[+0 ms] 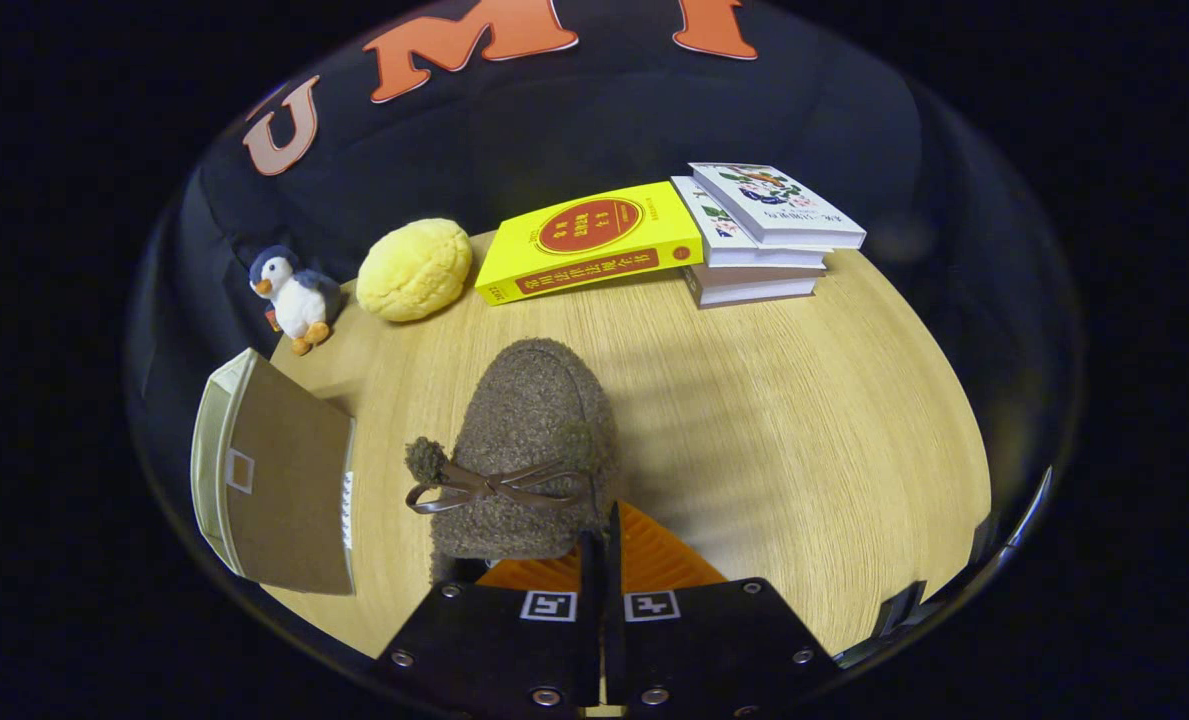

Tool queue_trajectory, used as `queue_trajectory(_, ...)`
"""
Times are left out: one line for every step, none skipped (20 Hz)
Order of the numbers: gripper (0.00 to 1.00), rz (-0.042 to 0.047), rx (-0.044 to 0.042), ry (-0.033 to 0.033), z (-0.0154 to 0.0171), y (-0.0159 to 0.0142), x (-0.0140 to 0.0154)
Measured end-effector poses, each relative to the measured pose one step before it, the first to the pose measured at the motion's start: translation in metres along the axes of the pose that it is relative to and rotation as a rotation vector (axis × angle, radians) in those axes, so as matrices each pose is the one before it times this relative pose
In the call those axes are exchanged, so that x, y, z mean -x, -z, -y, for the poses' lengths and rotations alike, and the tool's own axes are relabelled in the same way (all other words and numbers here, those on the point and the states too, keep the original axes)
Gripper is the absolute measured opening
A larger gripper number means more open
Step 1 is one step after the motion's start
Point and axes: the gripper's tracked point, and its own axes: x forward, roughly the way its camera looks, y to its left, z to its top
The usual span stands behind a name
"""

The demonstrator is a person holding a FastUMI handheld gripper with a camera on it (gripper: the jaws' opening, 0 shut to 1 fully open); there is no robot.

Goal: Open the storage box then place both shoes into the box .Put the left shoe in first, then the right shoe, with the right side of both shoes facing outward in a uniform manner.

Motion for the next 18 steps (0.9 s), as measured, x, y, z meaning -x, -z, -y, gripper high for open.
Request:
queue_trajectory(0.03, 0.00422, -0.00194, -0.00343, -0.0128, -0.00225, 0.0111)
queue_trajectory(0.03, 0.00643, -0.00139, -0.00909, -0.01476, -0.00383, 0.0102)
queue_trajectory(0.03, 0.00757, -0.00052, -0.01166, -0.01631, -0.00415, 0.00965)
queue_trajectory(0.03, 0.00626, 0.00084, -0.01439, -0.01756, -0.00458, 0.00885)
queue_trajectory(0.03, 0.01215, 0.00562, -0.01598, -0.01838, -0.00556, 0.00781)
queue_trajectory(0.03, 0.01263, 0.00647, -0.01664, -0.01857, -0.00551, 0.0058)
queue_trajectory(0.03, 0.00522, 0.00266, -0.01582, -0.01801, -0.00288, 0.00466)
queue_trajectory(0.03, 0.00723, 0.00193, -0.01607, -0.01387, -0.00304, 0.00167)
queue_trajectory(0.03, 0.00785, 0.01015, -0.01532, -0.0183, -0.00362, 0.00045)
queue_trajectory(0.03, 0.00571, 0.01014, -0.01161, -0.01708, -0.00233, 0.00042)
queue_trajectory(0.03, -0.00174, 0.0095, -0.01067, -0.01684, -0.00036, -0.0016)
queue_trajectory(0.03, -0.01286, 0.00454, -0.00969, -0.01622, 0.00123, -0.00136)
queue_trajectory(0.03, -0.01047, 0.00405, -0.01476, -0.01445, 0.00071, -0.00246)
queue_trajectory(0.03, -0.00007, 0.00534, -0.01582, -0.01532, -0.0017, -0.00189)
queue_trajectory(0.03, -0.00094, 0.00709, -0.01146, -0.0136, -0.00134, -0.00153)
queue_trajectory(0.03, 0.00071, 0.00755, -0.00899, -0.01418, -0.00073, -0.00201)
queue_trajectory(0.03, -0.00527, 0.00646, -0.00563, -0.00987, 0.00059, -0.00358)
queue_trajectory(0.03, -0.00707, 0.00802, -0.00645, -0.01001, 0.00222, -0.00518)
